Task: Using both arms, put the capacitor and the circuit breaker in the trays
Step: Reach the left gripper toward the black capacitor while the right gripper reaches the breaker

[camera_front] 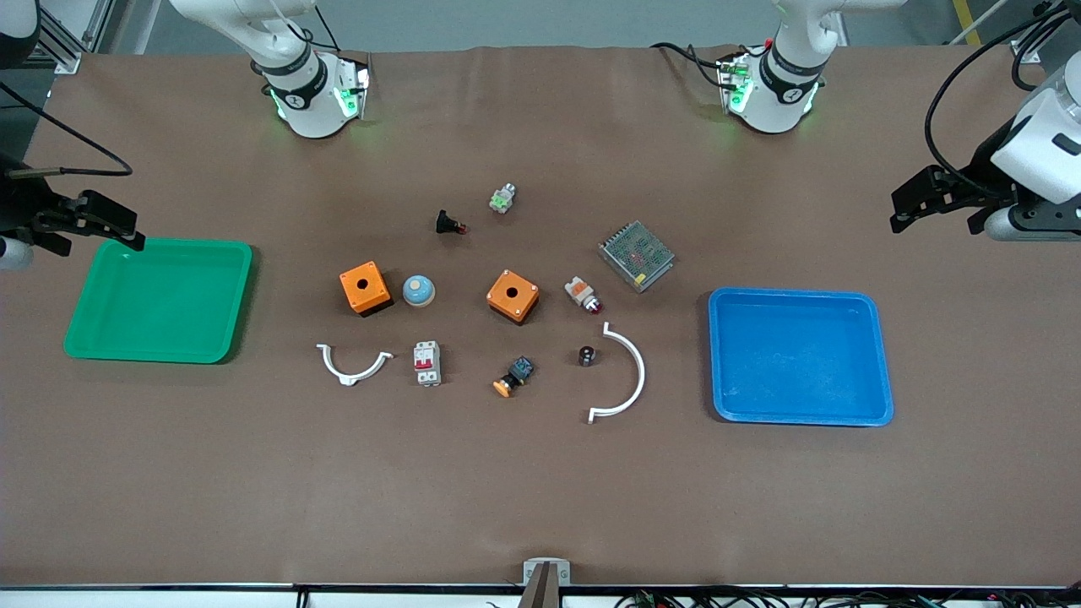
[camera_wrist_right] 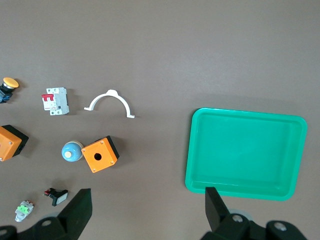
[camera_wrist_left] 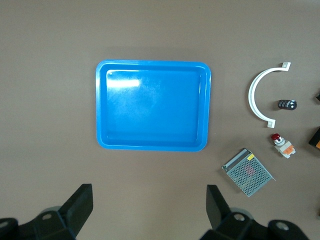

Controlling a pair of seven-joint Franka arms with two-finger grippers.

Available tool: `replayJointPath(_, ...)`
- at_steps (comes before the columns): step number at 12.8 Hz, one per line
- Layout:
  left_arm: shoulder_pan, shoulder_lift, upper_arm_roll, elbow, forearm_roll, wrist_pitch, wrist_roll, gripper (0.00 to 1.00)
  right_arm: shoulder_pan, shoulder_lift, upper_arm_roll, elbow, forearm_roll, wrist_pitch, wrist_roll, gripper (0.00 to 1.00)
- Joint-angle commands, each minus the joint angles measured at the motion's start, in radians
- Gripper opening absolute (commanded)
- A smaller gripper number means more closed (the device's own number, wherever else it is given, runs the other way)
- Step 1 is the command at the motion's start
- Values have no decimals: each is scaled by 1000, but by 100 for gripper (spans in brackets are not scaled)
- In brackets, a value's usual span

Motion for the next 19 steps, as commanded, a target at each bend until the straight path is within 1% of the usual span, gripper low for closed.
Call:
replayJointPath(1, 8, -5, -3, 19, 0, -29, 0, 100, 8, -28, -6, -18, -8, -2, 13, 100)
replayJointPath(4, 3, 7, -2, 19, 2, -28, 4, 100, 8, -28, -6, -18, -8, -2, 13, 100)
replayJointPath(6, -1, 61, -5, 52, 8, -28, 0, 100, 8, -28, -5, -19, -10, -4, 13, 100)
replayJointPath(7, -8, 94, -7, 52, 0, -15, -6, 100, 8, -28, -5, -19, -8, 1, 13, 100)
replayJointPath(8, -18, 145, -13, 57, 2, 15, -8, 100, 8, -27, -5, -18, -8, 10, 13, 100)
replayJointPath(10, -69, 226, -28, 57, 0, 128, -20, 100, 7, -25, -5, -19, -8, 16, 13, 100)
replayJointPath(12, -130, 329, -30, 86, -4, 222, -116, 100, 10, -14, -5, -19, -8, 16, 13, 100)
replayJointPath(14, -214, 482, -28, 205, -3, 259, -250, 100, 10, 12, -5, -19, -10, 17, 13, 100)
replayJointPath(15, -240, 559, -26, 271, -3, 293, -296, 100, 2, 22, -5, -21, -7, 17, 4, 100)
replayJointPath(16, -262, 611, -25, 304, -3, 345, -345, 100, 13, 62, -3, -13, -2, 24, 4, 100)
replayJointPath(18, -319, 680, -17, 312, -1, 443, -440, 100, 25, 120, 0, -15, 6, 21, -10, 100)
replayJointPath(19, -333, 711, -20, 319, -3, 478, -468, 100, 68, 163, 1, -16, 12, 27, -13, 100)
